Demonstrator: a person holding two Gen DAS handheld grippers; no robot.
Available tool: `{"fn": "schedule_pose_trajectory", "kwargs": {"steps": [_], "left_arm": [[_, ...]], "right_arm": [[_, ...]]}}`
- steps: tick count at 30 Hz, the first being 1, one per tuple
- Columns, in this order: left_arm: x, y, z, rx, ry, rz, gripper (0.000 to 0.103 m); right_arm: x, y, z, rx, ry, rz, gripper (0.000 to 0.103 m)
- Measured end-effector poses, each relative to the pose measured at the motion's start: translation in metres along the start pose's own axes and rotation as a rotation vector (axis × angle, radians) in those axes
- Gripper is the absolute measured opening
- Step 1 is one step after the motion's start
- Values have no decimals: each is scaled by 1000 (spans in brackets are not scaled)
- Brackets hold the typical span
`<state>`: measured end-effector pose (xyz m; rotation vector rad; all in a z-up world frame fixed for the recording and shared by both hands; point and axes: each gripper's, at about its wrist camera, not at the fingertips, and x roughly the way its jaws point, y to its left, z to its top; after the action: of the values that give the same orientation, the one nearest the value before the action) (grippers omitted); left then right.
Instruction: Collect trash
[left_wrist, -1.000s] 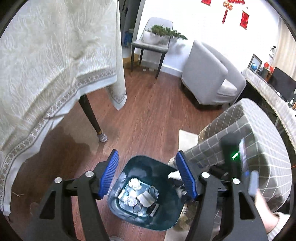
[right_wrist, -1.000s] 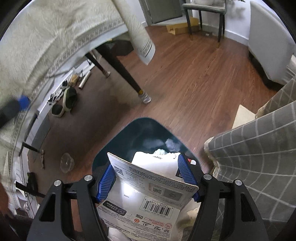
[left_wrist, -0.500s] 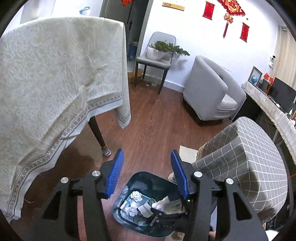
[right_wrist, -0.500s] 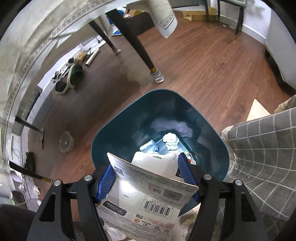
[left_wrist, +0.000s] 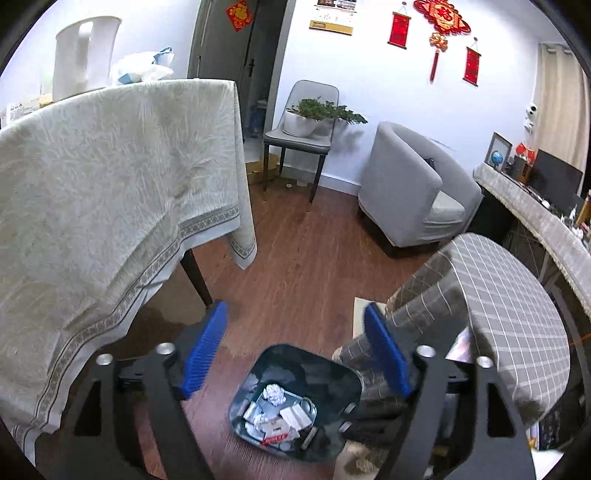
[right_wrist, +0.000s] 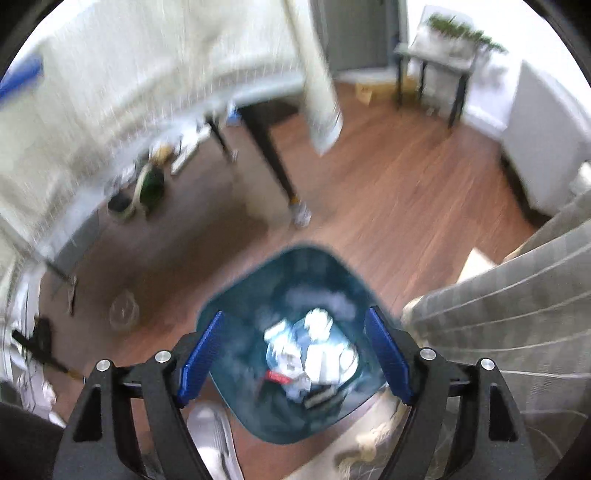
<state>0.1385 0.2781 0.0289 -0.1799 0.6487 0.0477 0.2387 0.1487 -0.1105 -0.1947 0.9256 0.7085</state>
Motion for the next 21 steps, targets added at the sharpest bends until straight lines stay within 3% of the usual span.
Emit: {"fn": "schedule_pose_trajectory", "kwargs": {"steps": [3,7,10,13,21], "left_arm": [[-19,-6,-16,21,-25,28,93],[-37,-8,-36,7,-49,49,95],[-45,-13,-45,5,-62,95,95],[-57,-22,-56,16,-142,162,96],[-90,-50,-62,63,-221,178,100]], "right_arm": [[-36,1,4,-12,-100,-30,79],[-86,-3,1,-25,-212,-75,80],[-118,-10,4,-32,-251,-112,81],[-160,-18,1,-33,-309,-159,87],[-263,-54,-36,33,-425,-293,98]]}}
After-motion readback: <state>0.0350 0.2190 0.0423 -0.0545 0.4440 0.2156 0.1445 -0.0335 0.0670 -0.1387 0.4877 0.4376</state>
